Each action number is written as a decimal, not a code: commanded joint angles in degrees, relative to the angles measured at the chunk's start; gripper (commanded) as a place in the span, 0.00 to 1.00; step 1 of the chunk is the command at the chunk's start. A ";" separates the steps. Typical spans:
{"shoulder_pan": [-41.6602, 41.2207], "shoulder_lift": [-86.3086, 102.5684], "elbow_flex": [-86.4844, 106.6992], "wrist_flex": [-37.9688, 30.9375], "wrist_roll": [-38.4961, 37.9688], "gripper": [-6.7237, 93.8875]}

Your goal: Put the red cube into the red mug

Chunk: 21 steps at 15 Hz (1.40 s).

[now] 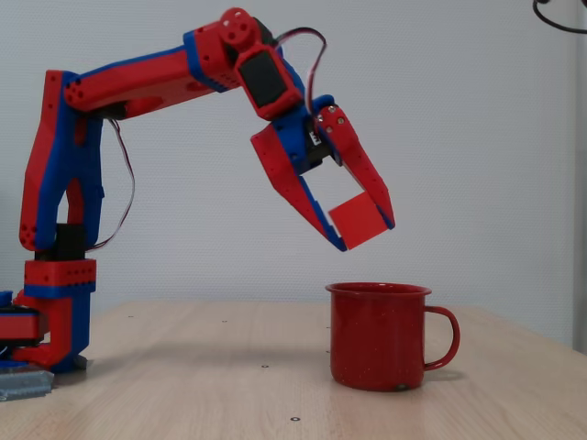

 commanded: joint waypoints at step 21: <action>-21.27 2.02 7.29 -15.38 6.06 0.07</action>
